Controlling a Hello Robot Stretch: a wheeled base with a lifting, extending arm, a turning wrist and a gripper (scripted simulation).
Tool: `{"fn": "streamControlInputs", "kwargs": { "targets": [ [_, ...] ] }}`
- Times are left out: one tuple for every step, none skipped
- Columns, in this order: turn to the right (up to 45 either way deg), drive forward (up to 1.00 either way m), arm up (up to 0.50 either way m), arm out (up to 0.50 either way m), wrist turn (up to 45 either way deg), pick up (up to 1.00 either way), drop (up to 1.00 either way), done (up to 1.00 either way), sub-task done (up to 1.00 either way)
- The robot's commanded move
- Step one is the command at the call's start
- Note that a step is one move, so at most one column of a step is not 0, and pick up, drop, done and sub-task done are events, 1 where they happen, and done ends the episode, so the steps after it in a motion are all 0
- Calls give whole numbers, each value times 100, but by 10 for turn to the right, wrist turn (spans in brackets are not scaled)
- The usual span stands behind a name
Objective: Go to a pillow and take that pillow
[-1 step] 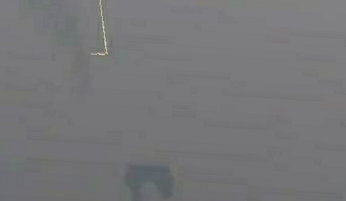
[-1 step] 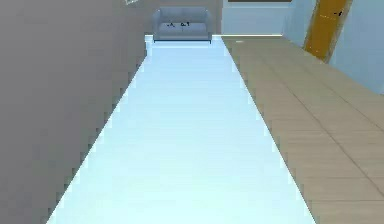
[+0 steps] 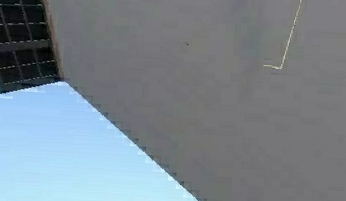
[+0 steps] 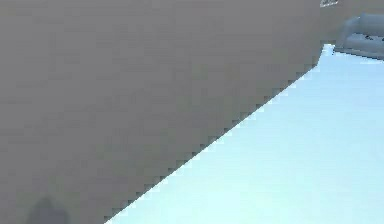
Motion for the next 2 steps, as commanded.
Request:
{"fn": "streamControlInputs", "kwargs": {
  "targets": [
    [-450,0,0,0,0,0,0,0,0],
    [-90,0,0,0,0,0,0,0,0]
  ]
}}
